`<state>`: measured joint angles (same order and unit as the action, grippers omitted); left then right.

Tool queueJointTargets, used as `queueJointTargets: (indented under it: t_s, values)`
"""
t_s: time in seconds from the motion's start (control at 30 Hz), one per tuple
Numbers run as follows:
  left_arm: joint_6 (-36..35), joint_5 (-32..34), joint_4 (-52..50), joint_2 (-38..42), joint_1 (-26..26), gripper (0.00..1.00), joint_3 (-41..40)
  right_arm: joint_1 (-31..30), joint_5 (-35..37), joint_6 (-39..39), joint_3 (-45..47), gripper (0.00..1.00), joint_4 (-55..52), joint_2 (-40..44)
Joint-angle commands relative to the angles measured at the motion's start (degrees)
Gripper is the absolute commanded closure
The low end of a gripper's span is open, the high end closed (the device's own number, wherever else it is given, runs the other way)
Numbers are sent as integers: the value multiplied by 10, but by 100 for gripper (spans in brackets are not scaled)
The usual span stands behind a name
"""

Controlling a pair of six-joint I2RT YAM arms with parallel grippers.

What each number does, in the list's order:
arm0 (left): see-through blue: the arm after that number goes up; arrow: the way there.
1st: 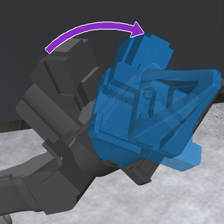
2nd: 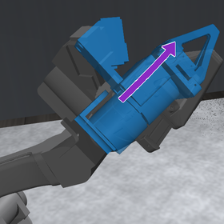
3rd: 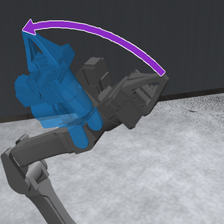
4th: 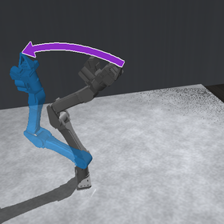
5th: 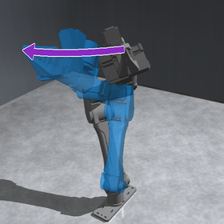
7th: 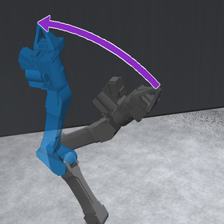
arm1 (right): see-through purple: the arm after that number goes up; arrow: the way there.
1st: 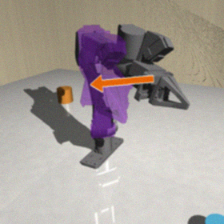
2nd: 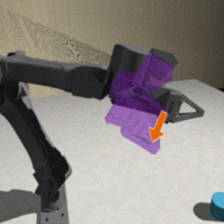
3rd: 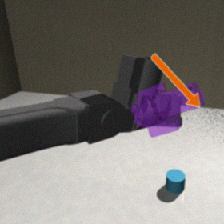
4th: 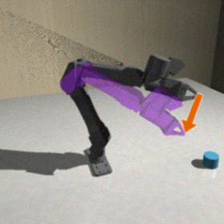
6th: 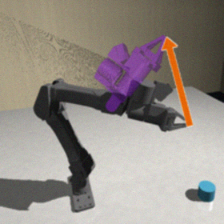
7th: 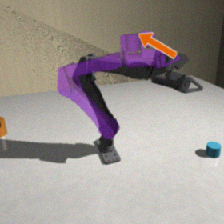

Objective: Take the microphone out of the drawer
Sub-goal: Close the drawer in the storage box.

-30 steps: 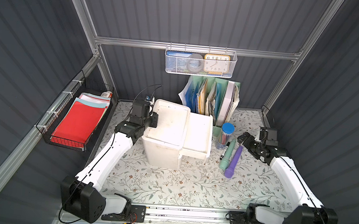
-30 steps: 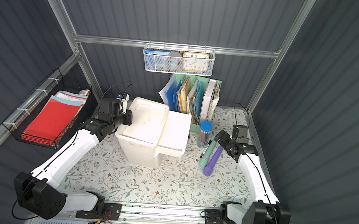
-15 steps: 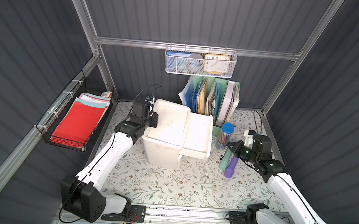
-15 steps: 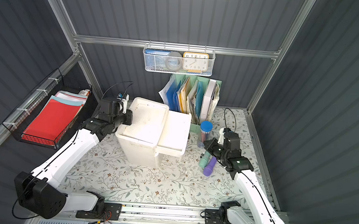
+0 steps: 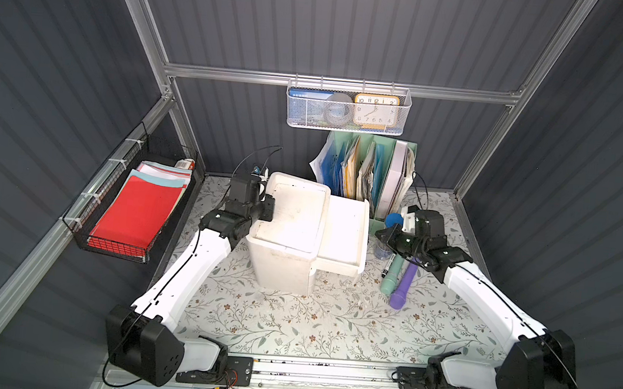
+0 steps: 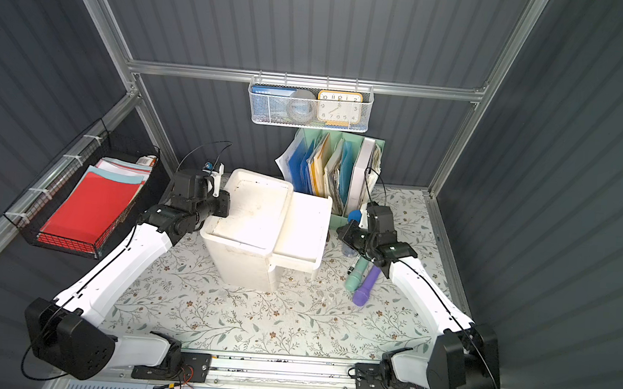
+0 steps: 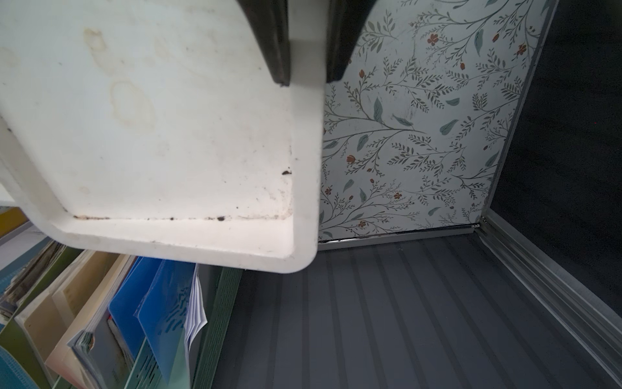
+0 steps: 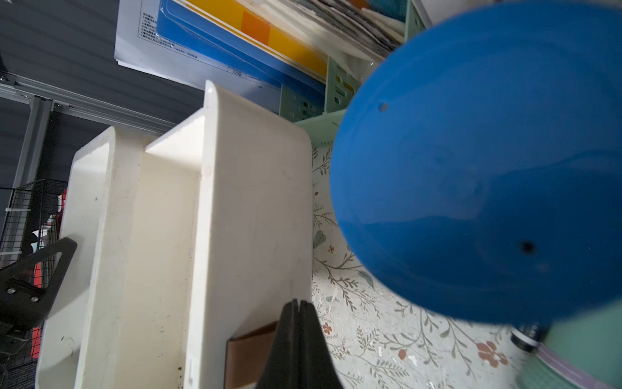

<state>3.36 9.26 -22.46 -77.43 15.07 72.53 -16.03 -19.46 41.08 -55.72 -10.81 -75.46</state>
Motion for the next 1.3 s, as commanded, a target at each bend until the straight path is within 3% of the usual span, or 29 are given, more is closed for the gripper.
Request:
queueJointTargets:
  t_s: [0.0,0.73,1.27]
  values:
    - [4,-3,-90,-47,-1,100,-37,-11,-18,-10,-19,100,14,-12]
    - [8,-19,-86,-44,-1,100,-39,-91,-17,4,-57,100,48,-49]
    - [6,-20,-86,-44,-1,100,-40,-152,-42,23,-138,100,93,-163]
